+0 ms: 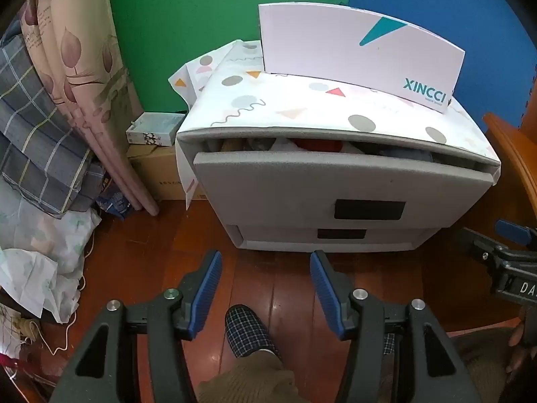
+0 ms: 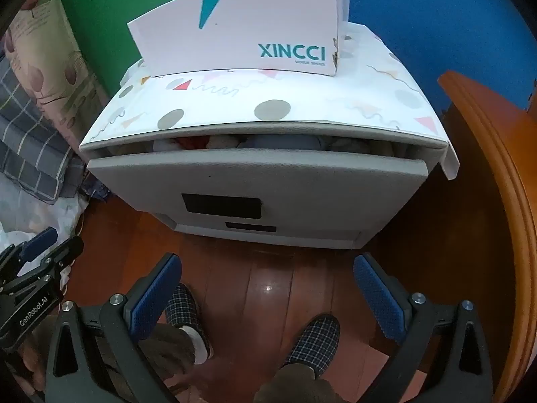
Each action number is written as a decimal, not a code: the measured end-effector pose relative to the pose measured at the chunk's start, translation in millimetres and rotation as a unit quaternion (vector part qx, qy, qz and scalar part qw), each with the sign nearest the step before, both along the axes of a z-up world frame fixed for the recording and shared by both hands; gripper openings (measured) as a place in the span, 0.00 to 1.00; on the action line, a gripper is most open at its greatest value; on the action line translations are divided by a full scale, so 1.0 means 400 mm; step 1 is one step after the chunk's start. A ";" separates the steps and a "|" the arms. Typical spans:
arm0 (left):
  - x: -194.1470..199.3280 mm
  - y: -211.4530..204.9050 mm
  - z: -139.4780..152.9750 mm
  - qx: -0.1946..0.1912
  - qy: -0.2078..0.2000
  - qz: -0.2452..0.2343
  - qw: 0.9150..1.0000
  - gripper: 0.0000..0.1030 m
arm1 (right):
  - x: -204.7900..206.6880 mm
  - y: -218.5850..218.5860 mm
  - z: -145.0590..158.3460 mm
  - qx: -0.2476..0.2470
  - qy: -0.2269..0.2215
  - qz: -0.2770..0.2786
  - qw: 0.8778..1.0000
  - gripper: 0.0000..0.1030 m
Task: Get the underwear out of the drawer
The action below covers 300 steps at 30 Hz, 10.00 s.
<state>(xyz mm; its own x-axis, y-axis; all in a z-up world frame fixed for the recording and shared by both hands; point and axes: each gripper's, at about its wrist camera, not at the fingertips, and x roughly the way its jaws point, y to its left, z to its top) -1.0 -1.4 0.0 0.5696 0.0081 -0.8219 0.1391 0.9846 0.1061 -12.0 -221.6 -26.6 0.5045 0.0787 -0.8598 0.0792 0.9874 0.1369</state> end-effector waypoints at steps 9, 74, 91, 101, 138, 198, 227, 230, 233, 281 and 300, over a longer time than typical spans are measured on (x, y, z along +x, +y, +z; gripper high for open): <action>0.000 0.008 -0.014 -0.011 0.008 0.006 1.000 0.54 | 0.006 -0.018 0.009 0.006 0.001 -0.005 1.000 0.99; 0.004 0.010 -0.010 -0.016 0.013 0.007 1.000 0.54 | 0.003 -0.029 -0.010 0.021 0.011 -0.020 1.000 0.99; 0.004 0.009 -0.010 -0.016 0.014 0.008 1.000 0.54 | 0.003 -0.030 -0.010 0.021 0.012 -0.020 0.999 0.99; 0.005 0.018 -0.003 -0.040 0.018 0.000 0.999 0.54 | 0.002 -0.038 -0.011 0.028 0.013 -0.024 0.999 0.99; 0.328 0.196 -0.171 -0.356 0.118 0.167 0.912 0.79 | 0.005 -0.096 -0.032 0.062 0.030 -0.040 0.997 0.99; 0.210 0.217 -0.187 -0.307 0.177 0.205 0.912 0.78 | -0.022 -0.122 -0.010 0.107 -0.012 -0.035 0.994 0.99; 0.058 0.234 -0.154 -0.212 0.212 0.155 0.941 0.88 | 0.030 -0.132 0.004 0.063 0.081 -0.011 0.995 0.99; 0.062 0.230 -0.151 -0.208 0.208 0.158 0.943 0.88 | 0.055 -0.147 -0.006 0.094 0.105 -0.026 0.990 0.99; 0.076 0.226 -0.146 -0.198 0.211 0.158 0.944 0.88 | 0.084 -0.141 -0.024 0.090 0.125 -0.032 0.988 0.99; 0.114 0.158 -0.024 -0.159 0.183 0.099 0.965 0.87 | 0.141 -0.129 -0.097 0.031 0.165 -0.035 0.985 0.60; 0.259 0.002 -0.056 -0.188 0.260 0.082 0.943 0.87 | 0.020 -0.113 -0.139 0.022 0.165 -0.039 0.985 0.60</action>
